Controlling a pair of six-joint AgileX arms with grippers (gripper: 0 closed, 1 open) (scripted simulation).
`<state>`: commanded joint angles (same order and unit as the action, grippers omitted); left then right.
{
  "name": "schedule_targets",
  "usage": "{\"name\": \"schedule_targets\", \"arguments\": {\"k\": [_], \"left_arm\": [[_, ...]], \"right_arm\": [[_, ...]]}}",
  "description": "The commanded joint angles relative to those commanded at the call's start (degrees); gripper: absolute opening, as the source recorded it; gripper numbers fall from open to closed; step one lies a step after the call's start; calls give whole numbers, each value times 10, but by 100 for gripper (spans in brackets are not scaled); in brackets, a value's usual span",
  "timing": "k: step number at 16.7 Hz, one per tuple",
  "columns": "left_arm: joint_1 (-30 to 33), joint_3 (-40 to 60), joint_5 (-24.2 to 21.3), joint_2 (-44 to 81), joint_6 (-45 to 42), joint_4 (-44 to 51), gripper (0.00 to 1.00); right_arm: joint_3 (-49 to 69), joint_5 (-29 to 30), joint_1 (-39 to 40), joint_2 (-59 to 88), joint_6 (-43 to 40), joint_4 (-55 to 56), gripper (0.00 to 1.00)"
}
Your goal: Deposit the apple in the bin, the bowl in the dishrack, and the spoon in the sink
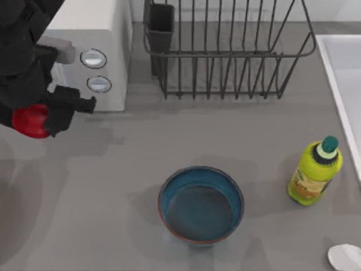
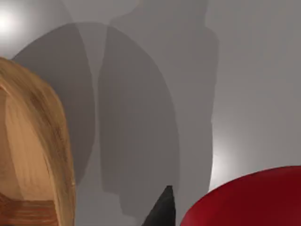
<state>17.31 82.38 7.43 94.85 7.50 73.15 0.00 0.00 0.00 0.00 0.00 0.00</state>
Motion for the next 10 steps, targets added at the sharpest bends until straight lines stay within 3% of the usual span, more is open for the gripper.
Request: {"name": "schedule_targets", "arguments": {"k": [5,10], "left_arm": [[-115,-30,-28,-42,269,-16,0],[-233,-57,-81,-57,463,-22,0]], "right_arm": [[0,0,0,0,0,0,100],[0,0,0,0,0,0,100]]}}
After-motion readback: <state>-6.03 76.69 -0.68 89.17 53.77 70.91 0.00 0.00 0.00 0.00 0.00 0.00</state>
